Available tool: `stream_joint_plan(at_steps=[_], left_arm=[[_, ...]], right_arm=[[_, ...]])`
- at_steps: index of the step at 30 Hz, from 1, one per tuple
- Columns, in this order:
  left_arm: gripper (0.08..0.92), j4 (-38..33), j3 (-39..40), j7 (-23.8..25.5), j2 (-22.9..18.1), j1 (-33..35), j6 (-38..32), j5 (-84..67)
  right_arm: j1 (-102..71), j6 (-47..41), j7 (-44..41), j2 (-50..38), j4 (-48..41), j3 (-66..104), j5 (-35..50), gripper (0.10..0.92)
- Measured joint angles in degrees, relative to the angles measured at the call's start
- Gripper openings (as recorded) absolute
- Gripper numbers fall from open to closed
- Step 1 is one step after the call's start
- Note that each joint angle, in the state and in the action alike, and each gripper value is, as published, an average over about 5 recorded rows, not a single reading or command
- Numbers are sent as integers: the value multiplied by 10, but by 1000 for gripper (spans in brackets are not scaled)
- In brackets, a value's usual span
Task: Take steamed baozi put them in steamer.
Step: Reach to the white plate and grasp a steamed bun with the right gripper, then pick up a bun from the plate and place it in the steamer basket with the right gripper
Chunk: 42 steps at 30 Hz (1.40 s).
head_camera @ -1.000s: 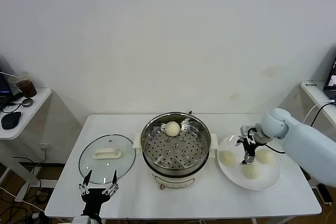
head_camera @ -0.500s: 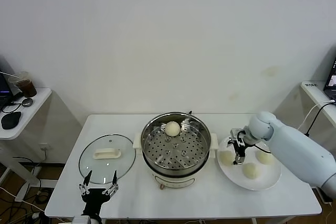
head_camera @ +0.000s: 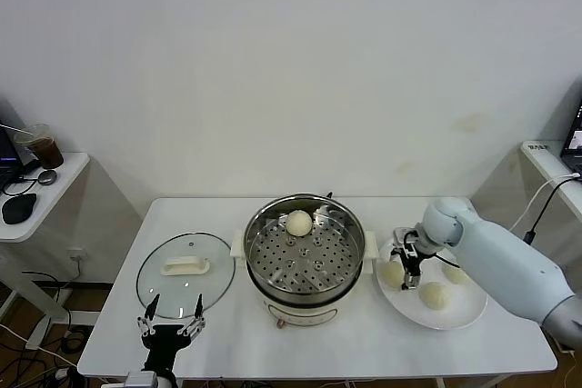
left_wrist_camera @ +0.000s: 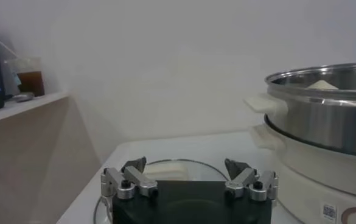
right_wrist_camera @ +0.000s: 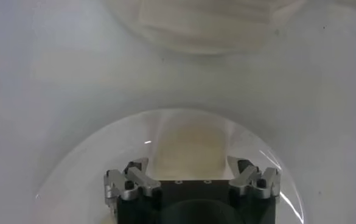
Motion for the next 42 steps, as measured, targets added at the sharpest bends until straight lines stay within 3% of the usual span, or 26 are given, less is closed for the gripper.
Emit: stream_joint_plan(at_steps=[5, 18, 28, 42], left_arm=[[823, 2, 1, 0, 0, -1, 0, 0], [823, 7, 4, 0, -4, -8, 1, 0], [823, -1, 5, -2, -6, -8, 5, -2], [823, -17, 5, 8, 0, -8, 45, 15]], right_arm=[[0, 0, -1, 3, -6, 0, -2, 796], [10, -1, -5, -6, -1, -4, 5, 465], [82, -22, -24, -44, 38, -56, 56, 458], [351, -86, -51, -38, 117, -255, 219, 458]])
